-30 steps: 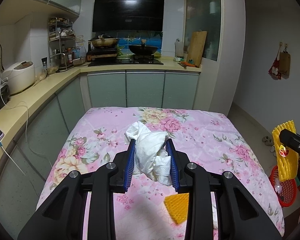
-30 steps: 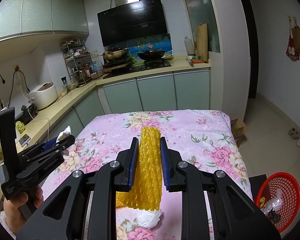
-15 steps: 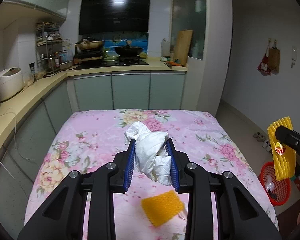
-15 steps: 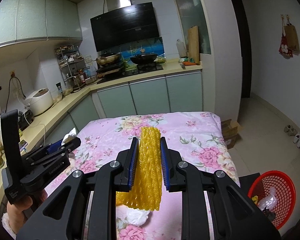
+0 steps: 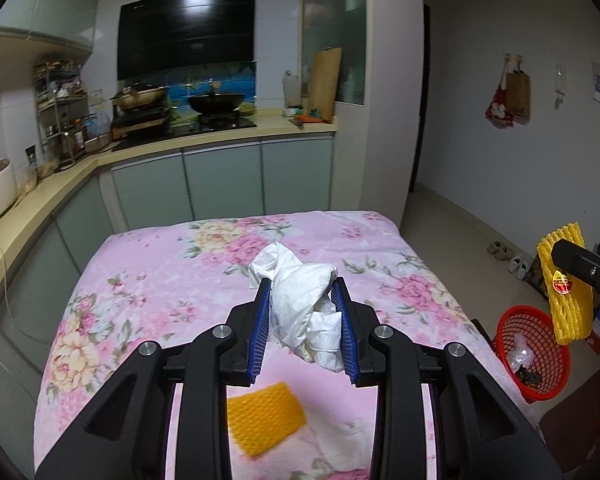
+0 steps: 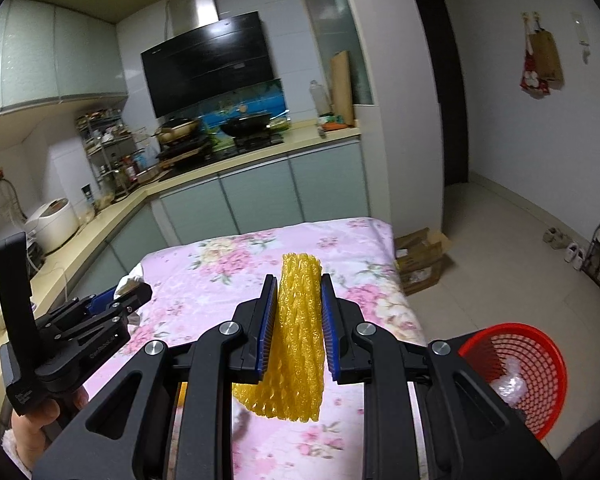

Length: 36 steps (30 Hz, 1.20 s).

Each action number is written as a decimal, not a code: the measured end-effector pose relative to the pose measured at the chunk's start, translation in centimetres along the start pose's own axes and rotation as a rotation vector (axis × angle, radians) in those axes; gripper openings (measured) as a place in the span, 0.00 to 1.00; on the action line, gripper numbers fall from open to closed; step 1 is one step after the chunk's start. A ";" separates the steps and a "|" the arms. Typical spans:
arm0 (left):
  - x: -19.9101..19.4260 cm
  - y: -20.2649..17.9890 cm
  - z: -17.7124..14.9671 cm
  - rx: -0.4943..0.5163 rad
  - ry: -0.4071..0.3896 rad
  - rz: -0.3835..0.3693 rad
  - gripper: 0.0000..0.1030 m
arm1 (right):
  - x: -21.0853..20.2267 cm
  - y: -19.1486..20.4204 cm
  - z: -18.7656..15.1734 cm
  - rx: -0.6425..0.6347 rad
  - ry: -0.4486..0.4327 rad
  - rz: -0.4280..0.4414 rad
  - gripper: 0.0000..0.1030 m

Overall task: Collect trash
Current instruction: 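Carry the white tissue and yellow mesh sponge over the red basket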

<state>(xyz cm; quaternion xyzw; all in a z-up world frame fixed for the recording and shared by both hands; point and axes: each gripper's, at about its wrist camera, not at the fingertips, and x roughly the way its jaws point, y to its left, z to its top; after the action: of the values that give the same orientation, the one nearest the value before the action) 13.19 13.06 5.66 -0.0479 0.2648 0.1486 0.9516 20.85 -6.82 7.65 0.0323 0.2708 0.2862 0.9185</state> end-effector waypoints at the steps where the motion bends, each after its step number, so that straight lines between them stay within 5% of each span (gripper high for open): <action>1: 0.1 -0.3 0.0 0.004 0.001 -0.006 0.28 | -0.2 -0.5 0.0 0.004 0.000 -0.008 0.21; 36: 3.9 -18.0 -0.5 0.210 0.108 -0.339 0.28 | -5.5 -15.2 -3.3 0.207 -0.023 -0.322 0.21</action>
<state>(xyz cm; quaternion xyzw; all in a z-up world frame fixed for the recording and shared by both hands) 21.64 -3.13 3.45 0.0000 0.3175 -0.0449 0.9472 23.03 -22.83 4.20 0.0861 0.2897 0.1056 0.9474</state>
